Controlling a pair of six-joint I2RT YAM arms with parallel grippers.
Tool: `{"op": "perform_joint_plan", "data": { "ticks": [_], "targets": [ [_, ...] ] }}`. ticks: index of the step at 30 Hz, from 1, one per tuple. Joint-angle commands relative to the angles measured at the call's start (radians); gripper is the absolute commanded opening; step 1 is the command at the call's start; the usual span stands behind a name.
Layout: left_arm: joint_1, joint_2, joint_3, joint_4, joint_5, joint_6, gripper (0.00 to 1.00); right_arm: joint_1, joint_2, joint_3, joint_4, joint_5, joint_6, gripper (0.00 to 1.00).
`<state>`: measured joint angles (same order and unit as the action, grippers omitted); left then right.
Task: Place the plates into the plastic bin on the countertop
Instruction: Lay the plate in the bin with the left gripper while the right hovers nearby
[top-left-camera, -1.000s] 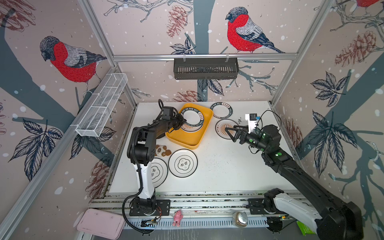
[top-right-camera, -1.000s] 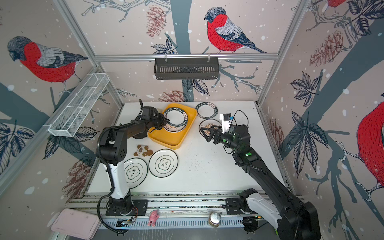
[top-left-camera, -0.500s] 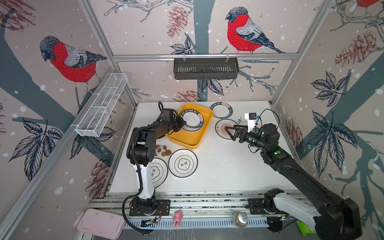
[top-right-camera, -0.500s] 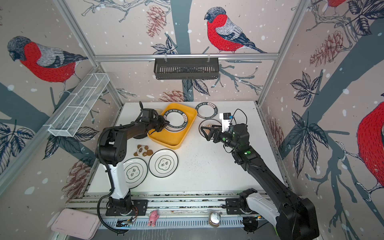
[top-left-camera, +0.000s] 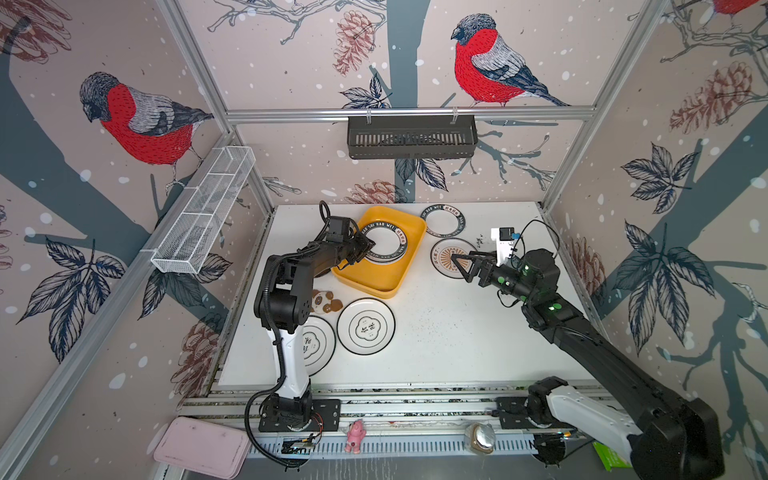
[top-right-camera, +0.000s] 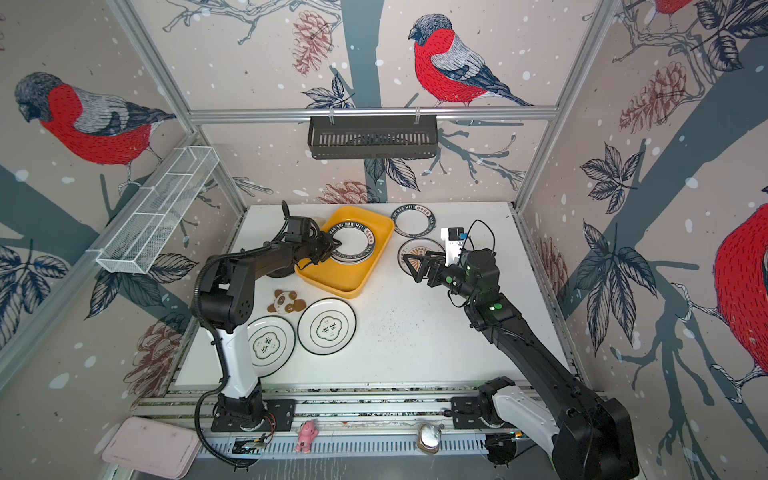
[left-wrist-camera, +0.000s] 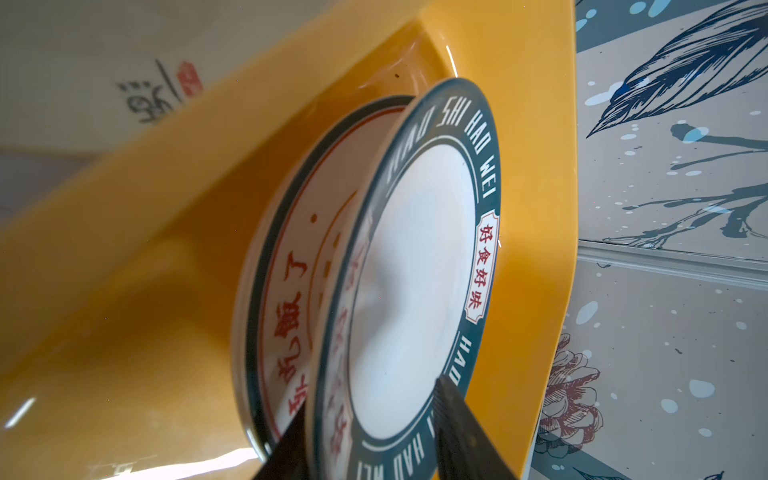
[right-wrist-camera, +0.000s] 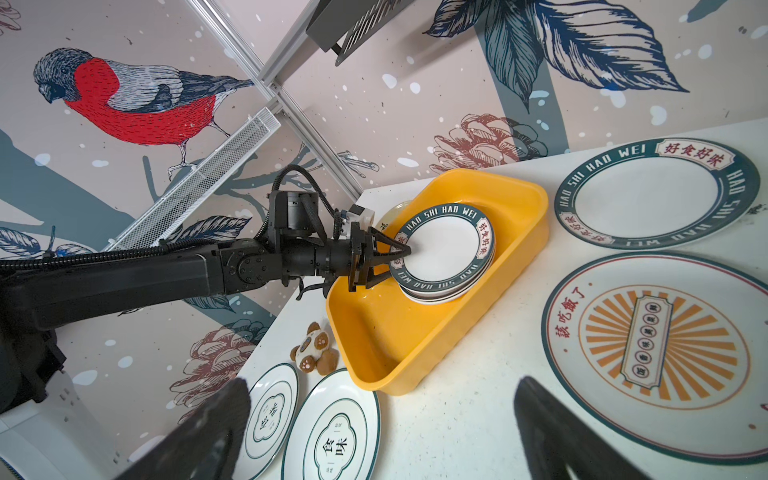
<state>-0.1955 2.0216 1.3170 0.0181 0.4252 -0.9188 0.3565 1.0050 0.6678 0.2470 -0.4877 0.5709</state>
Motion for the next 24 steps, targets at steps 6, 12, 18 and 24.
{"op": "perform_joint_plan", "data": {
  "ticks": [6,12,18,24],
  "targets": [
    [-0.020,-0.017,0.051,-0.111,-0.084,0.077,0.68,-0.003,-0.002,0.003,0.020,0.021,-0.010,0.99],
    [-0.024,-0.014,0.066,-0.133,-0.103,0.087,0.76,-0.004,-0.008,0.003,0.011,0.032,-0.012,0.99],
    [-0.048,-0.003,0.144,-0.244,-0.163,0.161,0.80,-0.005,-0.007,0.001,0.006,0.039,-0.013,0.99],
    [-0.055,0.000,0.188,-0.322,-0.183,0.211,0.83,-0.005,-0.009,-0.003,-0.004,0.054,-0.005,1.00]
  ]
}}
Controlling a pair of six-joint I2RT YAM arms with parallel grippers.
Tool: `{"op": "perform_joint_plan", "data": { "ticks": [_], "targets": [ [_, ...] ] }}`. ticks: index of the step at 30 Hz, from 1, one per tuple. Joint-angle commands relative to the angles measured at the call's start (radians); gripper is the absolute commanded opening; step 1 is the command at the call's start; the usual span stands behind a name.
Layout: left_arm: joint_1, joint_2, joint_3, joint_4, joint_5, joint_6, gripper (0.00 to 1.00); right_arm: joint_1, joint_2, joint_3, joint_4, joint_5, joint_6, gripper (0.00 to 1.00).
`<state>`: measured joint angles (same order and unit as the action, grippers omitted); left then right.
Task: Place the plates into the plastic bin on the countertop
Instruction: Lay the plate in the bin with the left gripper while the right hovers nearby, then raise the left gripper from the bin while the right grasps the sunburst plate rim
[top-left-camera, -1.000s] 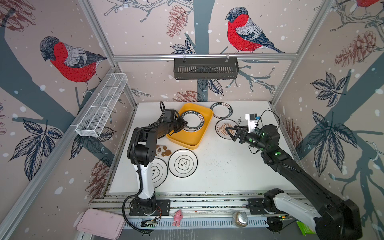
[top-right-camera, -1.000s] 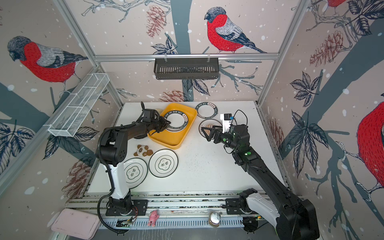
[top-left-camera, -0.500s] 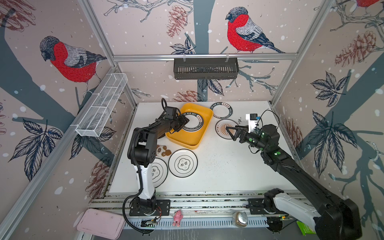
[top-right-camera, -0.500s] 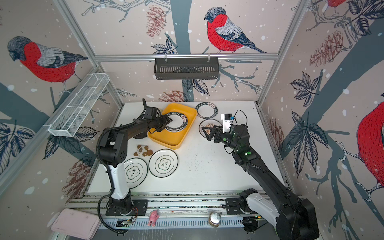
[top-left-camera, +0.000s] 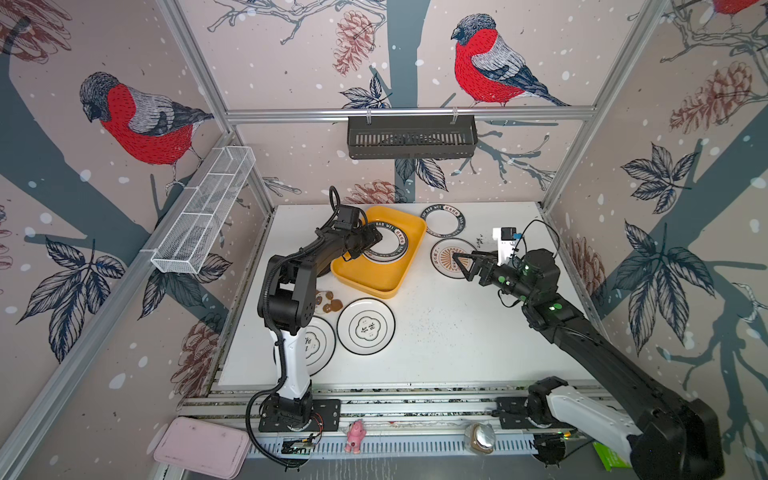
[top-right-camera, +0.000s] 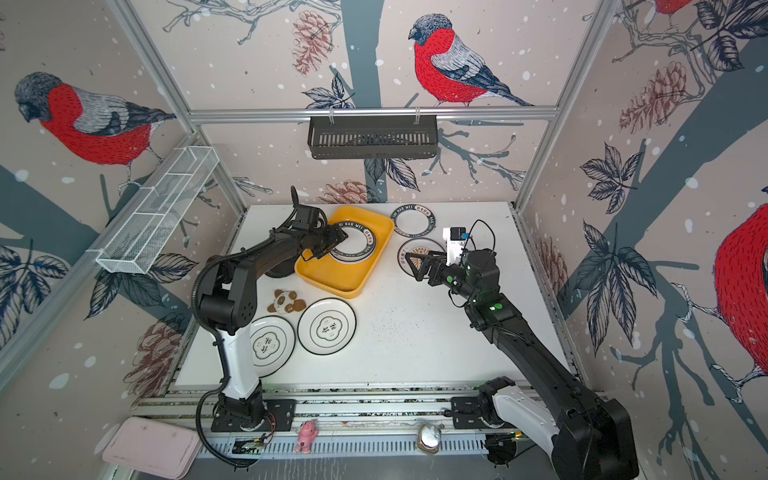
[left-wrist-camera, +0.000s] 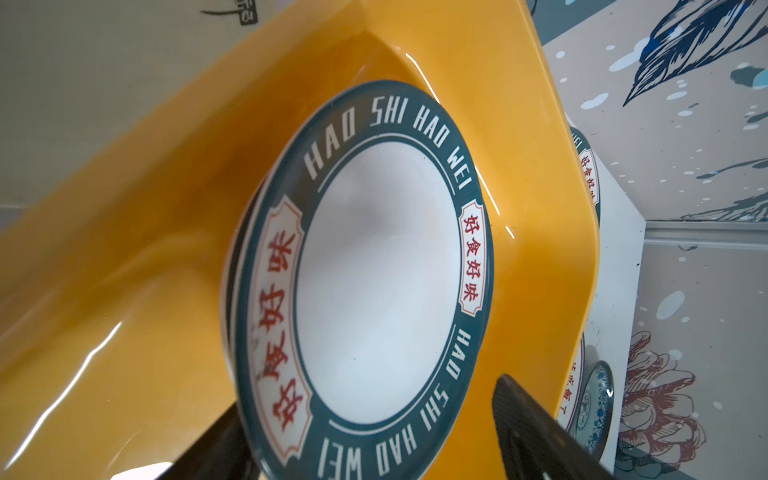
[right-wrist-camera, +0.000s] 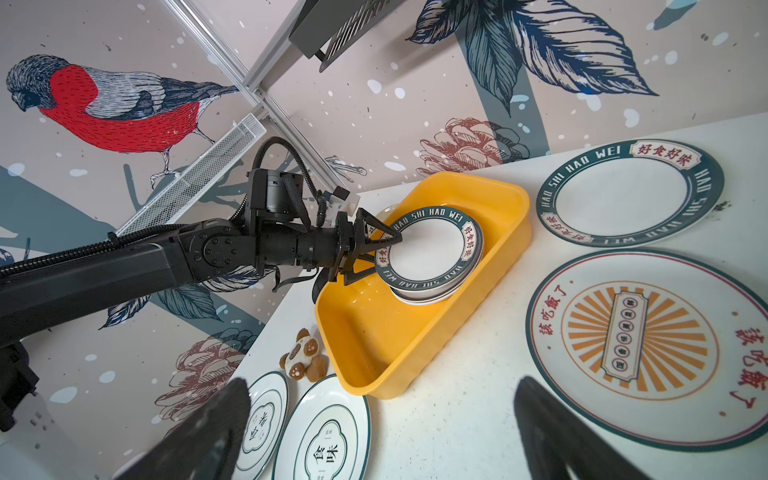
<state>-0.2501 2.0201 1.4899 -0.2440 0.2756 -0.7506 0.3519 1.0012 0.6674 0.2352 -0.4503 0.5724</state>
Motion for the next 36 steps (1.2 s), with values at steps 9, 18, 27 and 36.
{"op": "perform_joint_plan", "data": {
  "ticks": [9,18,27,36],
  "targets": [
    [0.000,-0.018,-0.006,-0.096,0.007,0.112,0.87,-0.005,-0.029,-0.020,-0.045,0.091,0.011,1.00],
    [-0.004,-0.323,-0.194,0.062,0.061,0.231,0.96,-0.028,0.021,-0.031,-0.100,0.209,0.198,1.00],
    [-0.043,-0.640,-0.390,0.221,0.172,0.343,0.96,-0.032,0.028,-0.069,-0.131,0.310,0.350,1.00],
    [-0.126,-0.762,-0.549,0.514,0.378,0.321,0.96,-0.040,0.019,-0.166,-0.087,0.396,0.483,1.00]
  ]
}}
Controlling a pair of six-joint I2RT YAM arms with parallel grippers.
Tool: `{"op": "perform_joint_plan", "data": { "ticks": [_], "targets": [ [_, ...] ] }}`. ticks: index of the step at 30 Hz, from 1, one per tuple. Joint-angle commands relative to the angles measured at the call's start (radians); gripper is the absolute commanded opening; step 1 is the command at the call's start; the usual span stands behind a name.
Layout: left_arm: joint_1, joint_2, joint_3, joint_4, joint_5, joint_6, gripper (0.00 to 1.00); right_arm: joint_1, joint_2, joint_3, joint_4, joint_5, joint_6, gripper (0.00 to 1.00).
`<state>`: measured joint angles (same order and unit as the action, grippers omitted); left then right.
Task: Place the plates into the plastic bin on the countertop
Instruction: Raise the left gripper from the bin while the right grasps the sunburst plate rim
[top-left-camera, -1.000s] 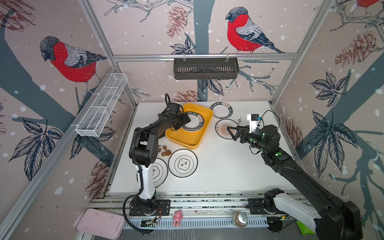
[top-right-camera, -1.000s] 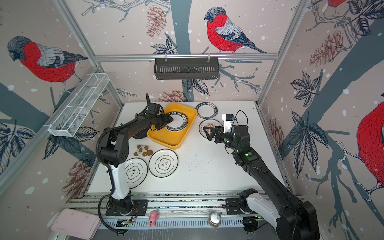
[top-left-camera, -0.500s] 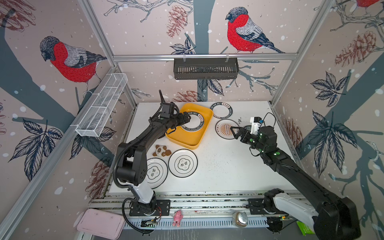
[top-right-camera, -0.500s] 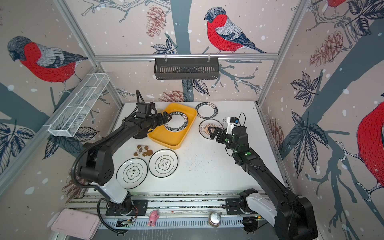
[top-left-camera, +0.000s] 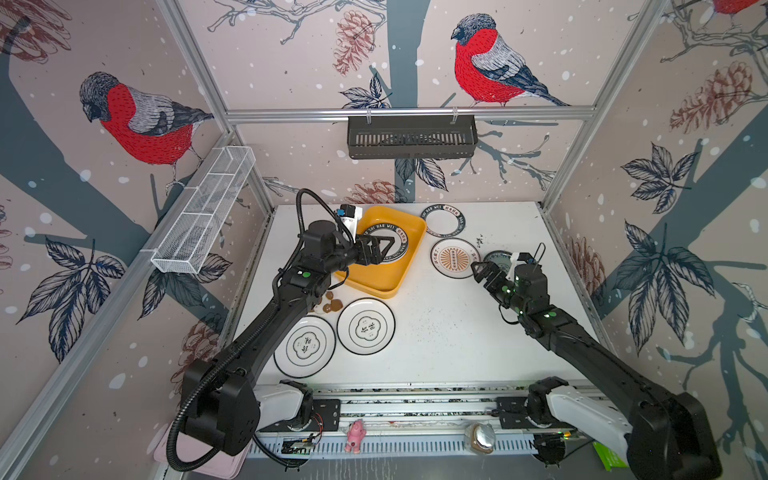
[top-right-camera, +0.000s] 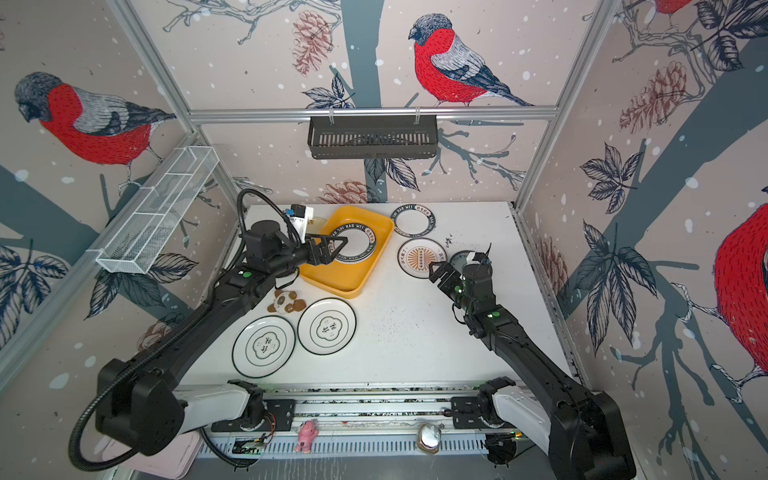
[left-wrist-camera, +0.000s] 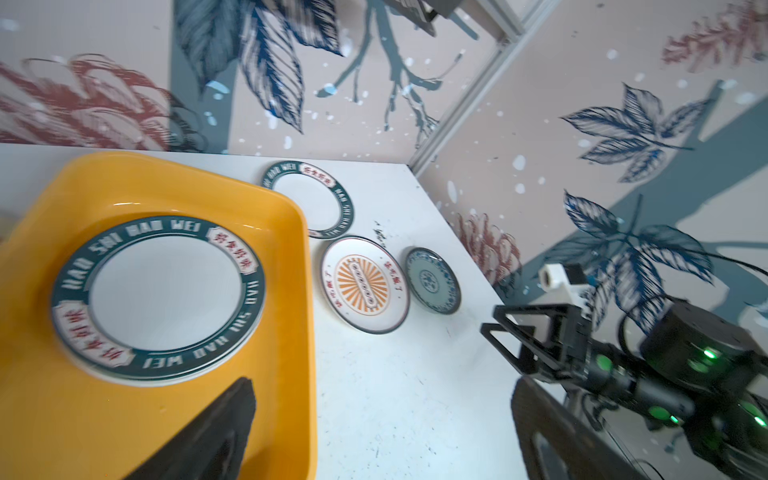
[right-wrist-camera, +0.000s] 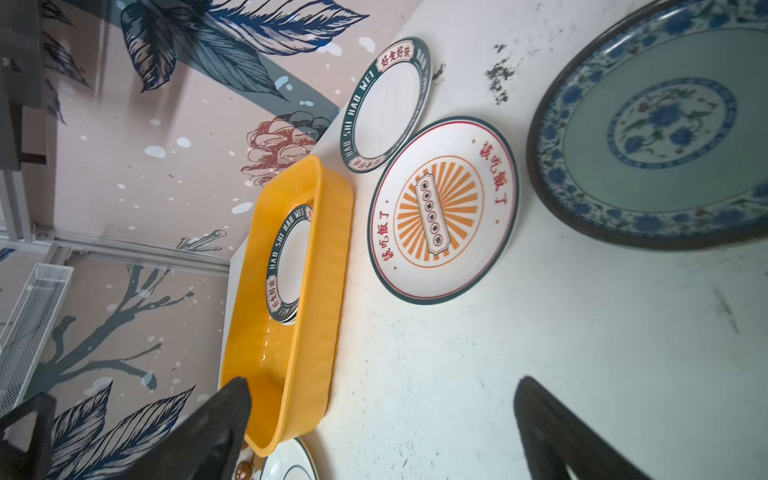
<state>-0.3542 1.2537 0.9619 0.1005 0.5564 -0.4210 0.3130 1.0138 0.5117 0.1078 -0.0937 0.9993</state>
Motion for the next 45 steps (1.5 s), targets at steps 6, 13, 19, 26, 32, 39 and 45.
{"op": "perform_joint_plan", "data": {
  "ticks": [6,13,19,26,32,39,45],
  "targets": [
    [-0.124,0.038,-0.009,0.200,-0.021,0.074,0.96,-0.009,0.104,-0.007,0.101,0.035,0.080,1.00],
    [-0.139,0.088,-0.042,0.282,-0.101,0.100,0.96,-0.019,0.305,0.052,0.115,-0.006,0.149,0.95],
    [-0.146,0.149,-0.053,0.304,-0.086,0.099,0.96,-0.020,0.442,0.064,0.212,-0.013,0.201,0.90],
    [-0.146,0.182,-0.056,0.317,-0.080,0.099,0.96,-0.022,0.573,0.125,0.237,0.005,0.219,0.80],
    [-0.147,0.212,-0.059,0.321,-0.071,0.091,0.96,-0.023,0.668,0.179,0.219,0.026,0.241,0.72],
    [-0.147,0.254,-0.054,0.331,-0.036,0.082,0.96,-0.023,0.726,0.161,0.293,0.056,0.304,0.56],
    [-0.147,0.273,-0.058,0.342,-0.018,0.066,0.96,-0.024,0.776,0.154,0.361,0.056,0.368,0.35]
  ]
}}
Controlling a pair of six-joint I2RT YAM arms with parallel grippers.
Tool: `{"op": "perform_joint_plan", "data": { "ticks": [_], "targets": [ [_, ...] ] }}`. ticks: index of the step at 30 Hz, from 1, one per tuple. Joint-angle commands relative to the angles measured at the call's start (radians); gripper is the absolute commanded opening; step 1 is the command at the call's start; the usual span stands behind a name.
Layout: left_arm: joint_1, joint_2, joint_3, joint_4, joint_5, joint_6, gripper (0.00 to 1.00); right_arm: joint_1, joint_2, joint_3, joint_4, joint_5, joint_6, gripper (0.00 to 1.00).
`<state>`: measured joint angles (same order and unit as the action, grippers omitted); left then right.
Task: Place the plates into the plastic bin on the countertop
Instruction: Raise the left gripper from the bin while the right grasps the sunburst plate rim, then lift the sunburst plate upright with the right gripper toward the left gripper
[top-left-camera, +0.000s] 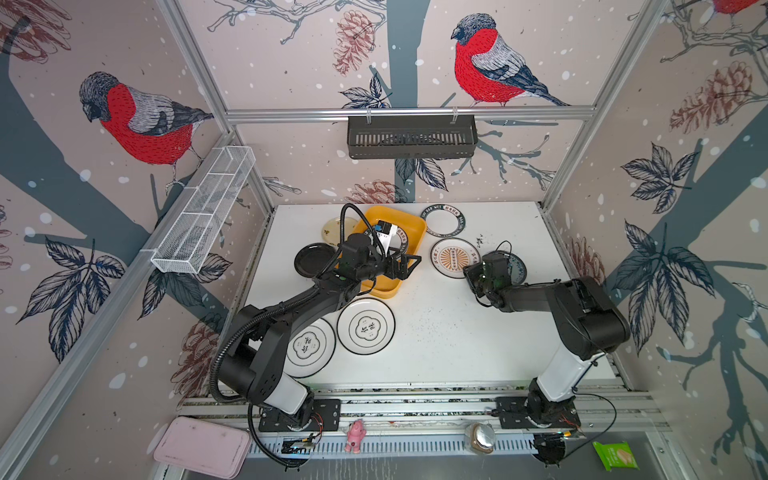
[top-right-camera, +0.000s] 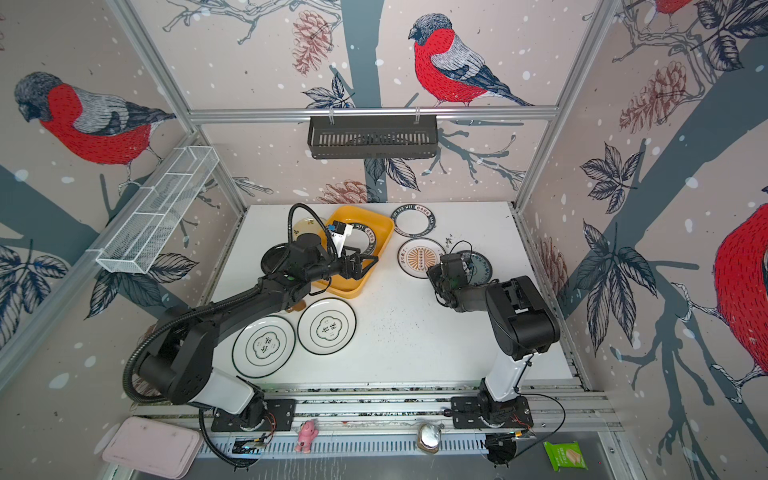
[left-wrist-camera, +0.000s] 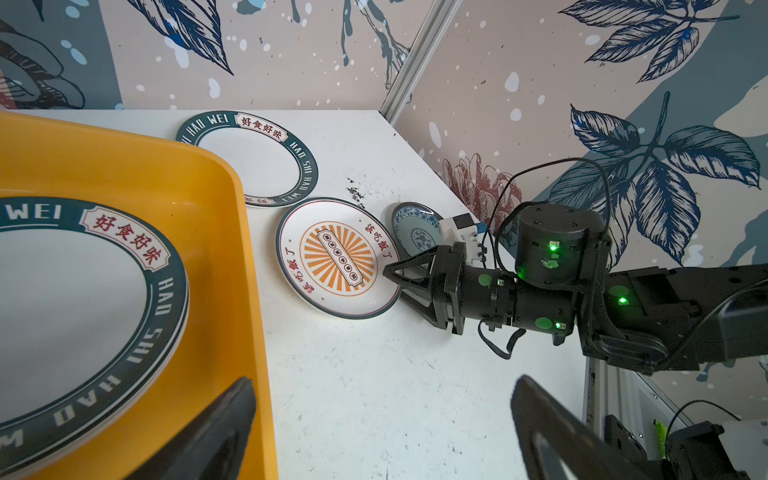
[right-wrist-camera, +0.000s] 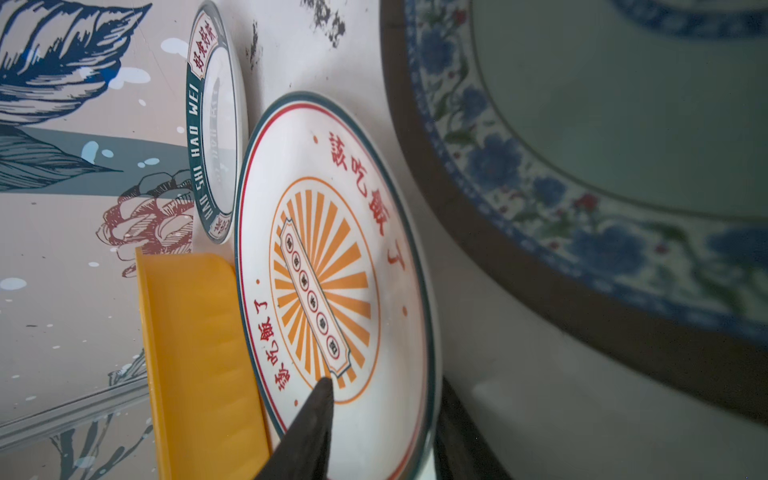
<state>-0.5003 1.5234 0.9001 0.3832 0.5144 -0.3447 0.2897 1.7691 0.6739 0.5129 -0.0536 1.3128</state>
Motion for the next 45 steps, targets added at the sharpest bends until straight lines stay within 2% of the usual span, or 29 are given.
{"op": "perform_joint_plan", "data": {
  "ticks": [1,7,15,23,30,38,42,45],
  "targets": [
    [0.000,0.002,0.005,0.056,0.021,-0.011,0.96,0.000,0.026,-0.012,-0.029,0.019,0.064,0.33],
    [0.000,0.006,0.007,0.037,0.008,0.004,0.96,-0.001,0.047,-0.042,0.046,-0.008,0.094,0.18],
    [0.000,0.006,0.005,0.032,0.010,0.000,0.96,-0.001,0.019,-0.080,0.056,-0.007,0.099,0.06],
    [0.000,-0.012,0.003,0.005,-0.008,-0.009,0.96,0.015,-0.091,-0.071,-0.091,0.045,0.011,0.03],
    [0.000,-0.030,0.003,-0.024,-0.047,-0.062,0.96,0.039,-0.266,-0.092,-0.213,0.054,-0.096,0.03],
    [-0.006,-0.026,0.009,-0.056,-0.030,-0.106,0.96,0.056,-0.512,-0.140,-0.355,-0.025,-0.245,0.03],
    [-0.010,0.006,0.052,-0.135,-0.021,-0.097,0.96,0.051,-0.617,-0.140,-0.423,-0.094,-0.336,0.03],
    [-0.023,0.026,0.076,-0.176,-0.012,-0.084,0.95,0.050,-0.682,-0.156,-0.412,-0.165,-0.376,0.03]
  ]
}}
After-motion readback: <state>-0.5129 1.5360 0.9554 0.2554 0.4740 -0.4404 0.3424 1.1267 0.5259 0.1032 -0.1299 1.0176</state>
